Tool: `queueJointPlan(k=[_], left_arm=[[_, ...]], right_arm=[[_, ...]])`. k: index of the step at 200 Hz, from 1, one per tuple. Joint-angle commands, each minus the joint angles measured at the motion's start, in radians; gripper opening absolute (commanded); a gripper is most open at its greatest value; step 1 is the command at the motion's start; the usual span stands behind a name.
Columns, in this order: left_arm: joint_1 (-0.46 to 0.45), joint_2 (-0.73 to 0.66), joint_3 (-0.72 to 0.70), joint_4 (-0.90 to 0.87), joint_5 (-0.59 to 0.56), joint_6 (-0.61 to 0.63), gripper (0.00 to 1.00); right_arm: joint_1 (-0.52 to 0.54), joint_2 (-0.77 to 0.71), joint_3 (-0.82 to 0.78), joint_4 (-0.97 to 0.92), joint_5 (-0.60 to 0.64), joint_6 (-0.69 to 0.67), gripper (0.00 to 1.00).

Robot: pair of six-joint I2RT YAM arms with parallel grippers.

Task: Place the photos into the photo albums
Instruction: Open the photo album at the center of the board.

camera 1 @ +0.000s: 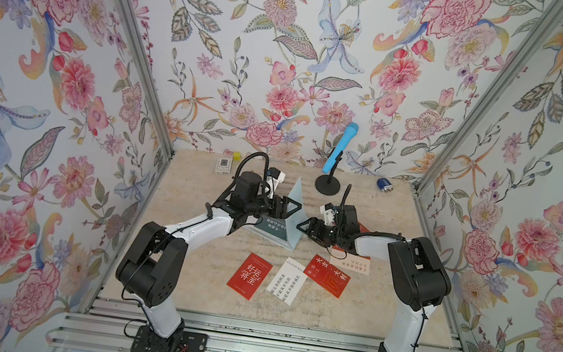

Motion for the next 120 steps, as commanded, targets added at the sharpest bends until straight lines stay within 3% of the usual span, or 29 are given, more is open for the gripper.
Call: queueJointPlan(k=[1,55,120], left_arm=[[-0.073,-0.016,0.055,-0.006,-0.010,-0.017,0.71],[-0.194,0.076,0.150,-0.016,-0.032,-0.015,0.75],[-0.292,0.290,0.211,0.208,0.050,-0.148,0.74]], right_arm=[[-0.062,-0.086,-0.053,0.005,-0.019,-0.004,0.83],[-0.248,-0.290,-0.228,-0.003,-0.094,-0.003,0.84],[-0.406,-0.524,-0.383,-0.108,-0.142,-0.023,0.85]])
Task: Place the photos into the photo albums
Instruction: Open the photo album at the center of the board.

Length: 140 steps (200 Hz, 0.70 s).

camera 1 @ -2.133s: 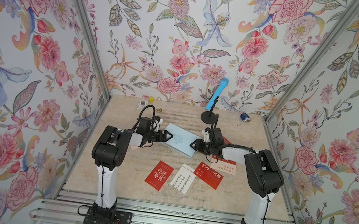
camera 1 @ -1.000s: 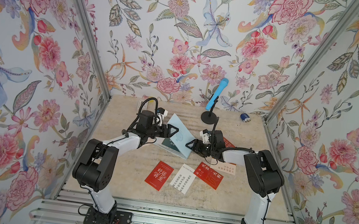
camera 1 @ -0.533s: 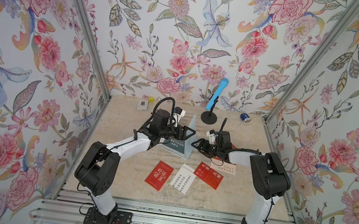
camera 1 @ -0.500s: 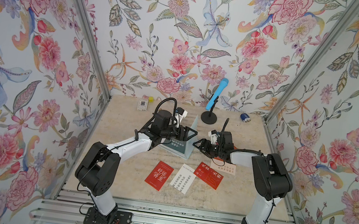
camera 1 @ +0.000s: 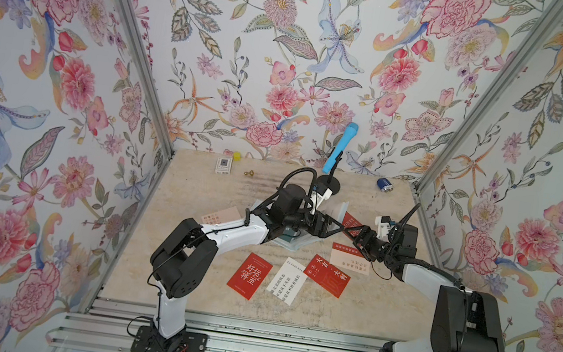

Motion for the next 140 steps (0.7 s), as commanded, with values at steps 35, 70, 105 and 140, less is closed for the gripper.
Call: queueJointPlan(k=[35,70,105,140], left_arm=[[-0.069,0.135,0.054,0.206,0.073,-0.144,0.73],[-0.060,0.122,0.070,0.138,0.056,-0.078,0.74],[-0.005,0.067,0.059,-0.004,0.001,0.027,0.75],[0.095,-0.034,-0.002,-0.135,-0.083,0.129,0.76]], right_arm=[[-0.126,-0.157,-0.083,-0.105,-0.042,-0.027,0.85],[-0.170,-0.197,-0.074,-0.199,-0.036,-0.080,0.85],[-0.186,-0.210,-0.095,-0.205,-0.023,-0.087,0.86],[-0.186,-0.209,-0.082,-0.237,0.011,-0.109,0.85]])
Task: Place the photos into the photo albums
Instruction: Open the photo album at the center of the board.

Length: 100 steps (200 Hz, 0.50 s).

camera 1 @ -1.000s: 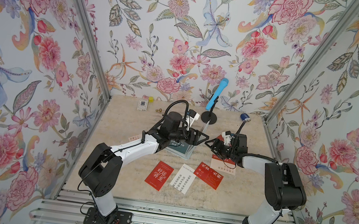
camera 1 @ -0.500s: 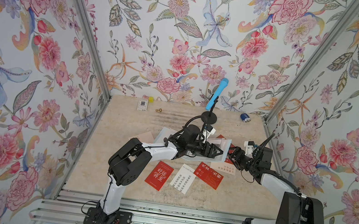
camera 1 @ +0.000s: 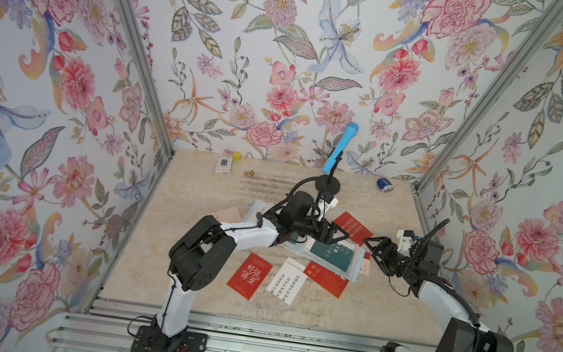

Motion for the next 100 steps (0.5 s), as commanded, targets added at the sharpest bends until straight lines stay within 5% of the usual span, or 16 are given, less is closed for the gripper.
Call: queueJointPlan(k=[1,45,100], left_arm=[[0.078,-0.109,-0.036,-0.131,-0.092,0.116,0.76],[0.285,-0.181,-0.106,-0.388,-0.298,0.260,0.79],[0.466,-0.070,-0.084,-0.485,-0.332,0.319,0.79]], right_arm=[[-0.005,-0.015,-0.003,-0.050,0.031,-0.034,0.85],[0.071,0.035,0.076,-0.149,0.098,-0.068,0.85],[0.227,0.200,0.130,-0.182,0.127,-0.072,0.85]])
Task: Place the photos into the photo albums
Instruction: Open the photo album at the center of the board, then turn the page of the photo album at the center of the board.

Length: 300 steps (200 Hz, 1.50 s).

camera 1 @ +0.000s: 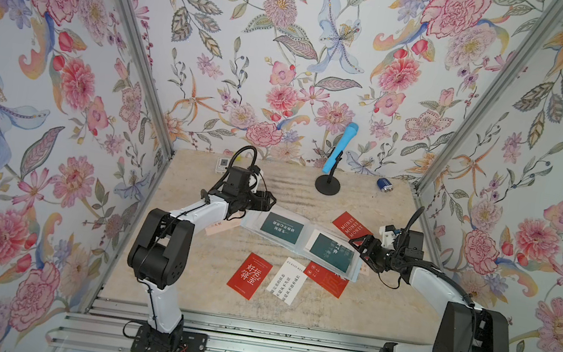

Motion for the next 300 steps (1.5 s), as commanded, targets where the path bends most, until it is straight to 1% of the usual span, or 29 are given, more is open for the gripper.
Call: queueJointPlan(k=[1,18,26,34,49,96,120,150,167,193,237,300], left_arm=[[0.019,0.067,0.031,-0.107,-0.052,0.080,0.79],[0.025,0.122,0.090,-0.171,-0.096,0.118,0.80],[0.029,0.143,0.106,-0.188,-0.098,0.123,0.80],[0.029,0.160,0.115,-0.192,-0.084,0.119,0.80],[0.027,0.178,0.111,-0.173,-0.025,0.101,0.79],[0.017,0.162,0.061,-0.090,0.103,0.003,0.78],[-0.004,0.172,0.062,-0.087,0.109,-0.003,0.78],[-0.007,0.200,0.055,-0.107,0.104,-0.001,0.78],[-0.023,0.188,0.042,-0.095,0.119,-0.014,0.78],[-0.053,0.176,0.015,-0.053,0.184,-0.055,0.78],[-0.099,0.168,-0.042,0.062,0.275,-0.160,0.77],[-0.220,0.175,0.021,0.213,0.384,-0.306,0.77]], right_arm=[[0.047,0.056,0.016,-0.052,0.033,-0.020,0.85],[0.062,0.096,0.012,-0.057,0.039,-0.033,0.85],[0.061,0.107,0.006,-0.057,0.042,-0.037,0.85],[0.061,0.114,0.000,-0.057,0.044,-0.039,0.85],[0.061,0.121,-0.011,-0.055,0.053,-0.042,0.85],[0.064,0.194,0.004,-0.054,0.058,-0.063,0.85],[0.064,0.220,0.015,-0.047,0.052,-0.065,0.85],[0.063,0.221,0.022,-0.046,0.055,-0.069,0.85],[0.065,0.219,0.018,-0.040,0.055,-0.067,0.85],[0.065,0.233,0.013,-0.028,0.051,-0.063,0.85],[0.062,0.235,0.004,0.004,0.049,-0.048,0.85],[0.023,0.214,-0.009,0.047,0.011,-0.015,0.86]])
